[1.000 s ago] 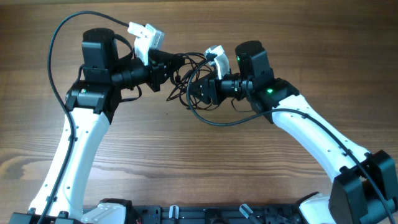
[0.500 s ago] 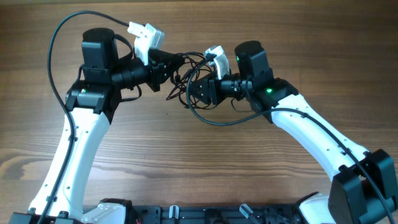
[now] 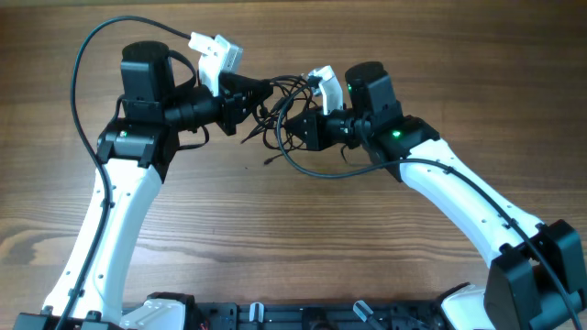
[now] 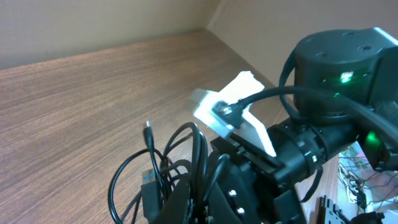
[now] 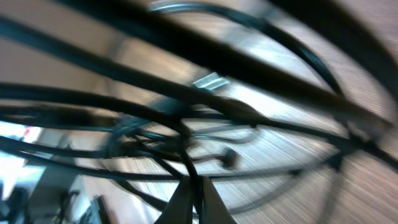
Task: Untangle cables
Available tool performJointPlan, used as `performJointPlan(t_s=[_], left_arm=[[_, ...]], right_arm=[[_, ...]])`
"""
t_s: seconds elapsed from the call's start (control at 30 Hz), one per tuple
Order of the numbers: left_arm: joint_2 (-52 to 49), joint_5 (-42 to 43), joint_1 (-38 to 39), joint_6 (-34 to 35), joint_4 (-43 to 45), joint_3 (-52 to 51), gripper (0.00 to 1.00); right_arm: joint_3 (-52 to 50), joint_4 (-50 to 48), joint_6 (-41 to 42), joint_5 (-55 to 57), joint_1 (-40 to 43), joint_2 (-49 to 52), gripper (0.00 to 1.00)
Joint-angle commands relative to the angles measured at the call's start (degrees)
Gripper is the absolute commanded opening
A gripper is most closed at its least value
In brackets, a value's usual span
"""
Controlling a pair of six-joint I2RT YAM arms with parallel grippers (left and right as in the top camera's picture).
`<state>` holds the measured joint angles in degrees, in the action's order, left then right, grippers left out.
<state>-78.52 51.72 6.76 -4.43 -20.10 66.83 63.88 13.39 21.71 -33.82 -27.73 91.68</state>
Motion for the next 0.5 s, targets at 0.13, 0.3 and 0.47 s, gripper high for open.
performJointPlan(t_s=[0.13, 0.3, 0.47], left_arm=[[1.38, 1.77, 0.24, 0.15, 0.72, 0.96, 0.04], [1.38, 1.25, 0.11, 0.13, 1.40, 0.96, 0.04], [1.38, -0.66, 0.09, 0.11, 1.44, 0.96, 0.04]], right_arm=[[-0.20, 6.01, 2.93, 16.28, 0.50, 0.85, 0.05], [-0.20, 8.15, 3.89, 19.93, 2.60, 0.85, 0.05], [-0.20, 11.13, 3.69, 20.11, 7.61, 0.85, 0.05]])
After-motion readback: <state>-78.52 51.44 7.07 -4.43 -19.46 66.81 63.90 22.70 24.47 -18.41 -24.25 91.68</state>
